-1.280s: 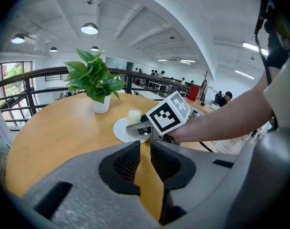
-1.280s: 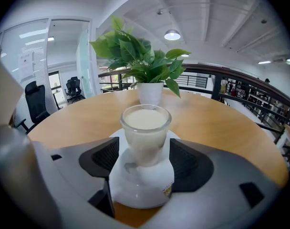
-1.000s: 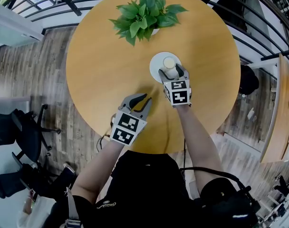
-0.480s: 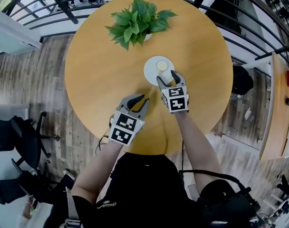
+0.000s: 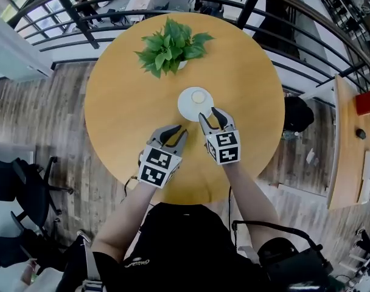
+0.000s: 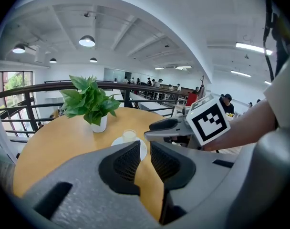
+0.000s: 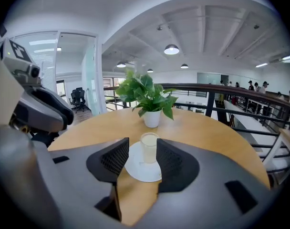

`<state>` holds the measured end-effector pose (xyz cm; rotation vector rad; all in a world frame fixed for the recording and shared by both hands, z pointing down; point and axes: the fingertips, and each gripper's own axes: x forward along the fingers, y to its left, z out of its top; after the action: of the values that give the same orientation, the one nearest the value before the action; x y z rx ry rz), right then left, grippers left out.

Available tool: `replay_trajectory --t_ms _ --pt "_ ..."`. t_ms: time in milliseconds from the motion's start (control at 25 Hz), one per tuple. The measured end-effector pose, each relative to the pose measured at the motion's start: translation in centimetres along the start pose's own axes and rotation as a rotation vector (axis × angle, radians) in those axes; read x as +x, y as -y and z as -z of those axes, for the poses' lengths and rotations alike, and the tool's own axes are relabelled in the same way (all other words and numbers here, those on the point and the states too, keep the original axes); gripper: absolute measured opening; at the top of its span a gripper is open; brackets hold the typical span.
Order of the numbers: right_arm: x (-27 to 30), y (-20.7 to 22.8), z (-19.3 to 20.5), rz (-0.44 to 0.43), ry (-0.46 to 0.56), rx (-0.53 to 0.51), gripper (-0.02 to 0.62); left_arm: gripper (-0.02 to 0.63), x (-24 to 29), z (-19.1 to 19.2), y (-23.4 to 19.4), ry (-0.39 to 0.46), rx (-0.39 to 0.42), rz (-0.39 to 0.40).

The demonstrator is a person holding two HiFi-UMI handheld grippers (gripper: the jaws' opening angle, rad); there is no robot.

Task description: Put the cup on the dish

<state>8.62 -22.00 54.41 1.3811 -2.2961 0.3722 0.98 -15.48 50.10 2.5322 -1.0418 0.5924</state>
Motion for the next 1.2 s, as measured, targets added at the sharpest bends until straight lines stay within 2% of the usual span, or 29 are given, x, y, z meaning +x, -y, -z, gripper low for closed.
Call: replay_trajectory --t_ms 520,920,1200 --pt "-8.8 -2.1 -7.1 -0.031 0.183 0.058 0.095 0.069 -3.0 -6.3 2.0 0.141 0.049 -0.048" --pt "-14.0 -4.3 -9.7 -0.063 0.255 0.06 0.091 0.069 -5.6 -9.2 5.0 0.236 0.097 -0.051" --pt "-15.6 -5.6 -11.6 -0.07 0.294 0.029 0.091 0.069 -7.0 -10.3 5.9 0.257 0.126 -0.046"
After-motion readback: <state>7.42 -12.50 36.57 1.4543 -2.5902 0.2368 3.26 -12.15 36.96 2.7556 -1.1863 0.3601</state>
